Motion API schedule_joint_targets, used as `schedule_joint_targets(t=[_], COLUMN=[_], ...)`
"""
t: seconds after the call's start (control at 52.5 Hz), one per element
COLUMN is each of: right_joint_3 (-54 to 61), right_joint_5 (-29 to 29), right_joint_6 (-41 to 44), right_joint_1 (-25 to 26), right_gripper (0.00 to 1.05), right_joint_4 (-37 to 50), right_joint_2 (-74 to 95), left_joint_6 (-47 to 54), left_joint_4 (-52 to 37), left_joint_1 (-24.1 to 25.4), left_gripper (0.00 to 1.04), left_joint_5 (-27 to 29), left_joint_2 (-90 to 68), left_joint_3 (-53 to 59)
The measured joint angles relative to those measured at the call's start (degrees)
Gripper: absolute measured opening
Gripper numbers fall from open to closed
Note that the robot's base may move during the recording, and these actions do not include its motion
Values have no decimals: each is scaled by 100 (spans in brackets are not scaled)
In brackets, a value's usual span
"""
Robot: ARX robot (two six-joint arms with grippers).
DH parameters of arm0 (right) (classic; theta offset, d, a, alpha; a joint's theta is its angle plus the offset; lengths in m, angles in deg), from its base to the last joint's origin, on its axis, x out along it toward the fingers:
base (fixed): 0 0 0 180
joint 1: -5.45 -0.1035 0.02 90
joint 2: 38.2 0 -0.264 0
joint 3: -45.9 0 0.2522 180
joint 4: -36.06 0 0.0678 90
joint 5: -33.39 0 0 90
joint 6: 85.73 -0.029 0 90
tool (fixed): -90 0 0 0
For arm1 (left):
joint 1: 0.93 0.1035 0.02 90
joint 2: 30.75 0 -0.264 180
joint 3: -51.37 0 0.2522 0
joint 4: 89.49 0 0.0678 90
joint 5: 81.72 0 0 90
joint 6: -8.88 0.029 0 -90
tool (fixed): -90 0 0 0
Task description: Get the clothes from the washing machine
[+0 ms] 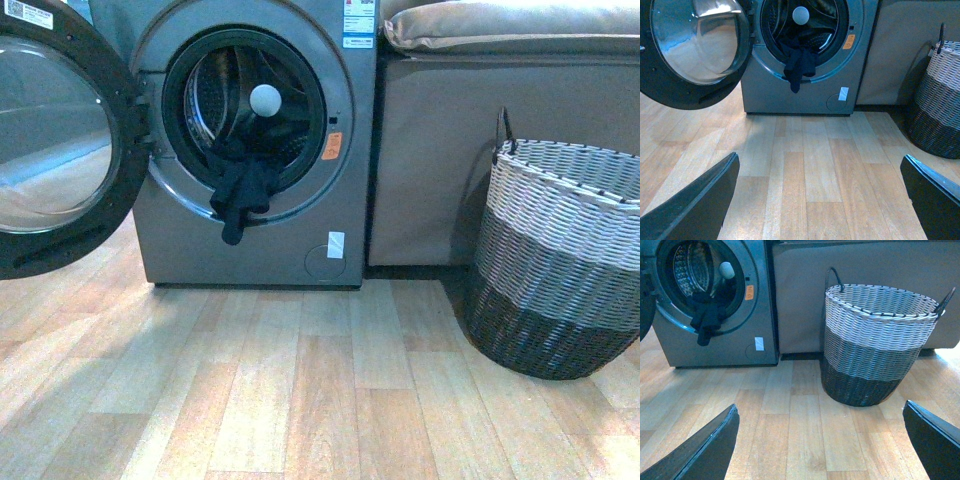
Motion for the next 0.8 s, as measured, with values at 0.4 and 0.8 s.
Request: schedule_joint_targets(t=[0.4,0.8], right_joint_3=[0,0], right_joint_5=[0,-2], right_joint_6=[0,2], right_joint_1=[0,0], right_gripper=[97,97], right_joint_4=[0,0], right_joint_2=[0,0], left_joint_6=[0,0], left_joint_4=[0,0], left_joint_1=[0,0], left_gripper=[98,98], left_joint_5=[0,0], left_joint_2=[0,2], left_joint_3=[0,0])
